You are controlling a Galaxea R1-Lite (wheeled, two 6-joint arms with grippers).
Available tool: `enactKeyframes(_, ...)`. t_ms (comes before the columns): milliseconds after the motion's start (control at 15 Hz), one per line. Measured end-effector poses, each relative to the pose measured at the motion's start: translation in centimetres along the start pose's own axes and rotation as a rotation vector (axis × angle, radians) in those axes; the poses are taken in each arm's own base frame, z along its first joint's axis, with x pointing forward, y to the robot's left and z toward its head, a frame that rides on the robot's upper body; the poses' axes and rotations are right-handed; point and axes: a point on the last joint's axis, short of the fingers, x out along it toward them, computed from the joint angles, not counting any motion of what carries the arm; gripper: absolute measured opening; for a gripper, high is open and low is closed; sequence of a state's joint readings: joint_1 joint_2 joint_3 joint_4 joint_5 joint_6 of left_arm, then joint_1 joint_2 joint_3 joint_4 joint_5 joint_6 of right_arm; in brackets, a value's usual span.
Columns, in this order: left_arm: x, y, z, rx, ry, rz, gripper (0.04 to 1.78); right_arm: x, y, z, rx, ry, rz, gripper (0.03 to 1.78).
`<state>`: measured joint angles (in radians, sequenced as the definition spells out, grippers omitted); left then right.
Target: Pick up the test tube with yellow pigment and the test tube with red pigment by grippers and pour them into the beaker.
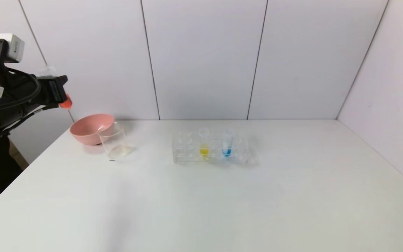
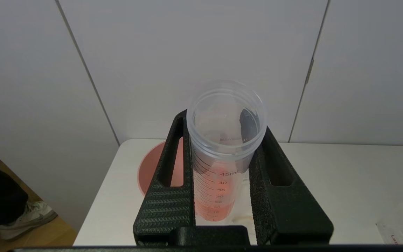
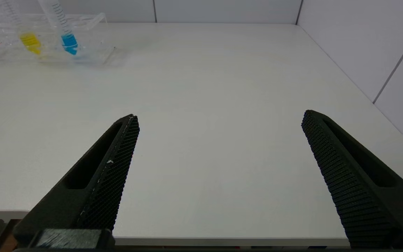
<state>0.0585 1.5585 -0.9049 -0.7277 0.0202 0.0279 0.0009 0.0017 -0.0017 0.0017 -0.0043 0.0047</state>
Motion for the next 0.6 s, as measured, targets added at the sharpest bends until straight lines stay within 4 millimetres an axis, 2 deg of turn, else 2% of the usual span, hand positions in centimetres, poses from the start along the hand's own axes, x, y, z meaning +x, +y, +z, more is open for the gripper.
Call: enactKeyframes(600,1.8,3.0,-2.4,0.019,0.077,0.056,0.45,0.0,0.0,0.0,0.0,0.0,0.0,1.7)
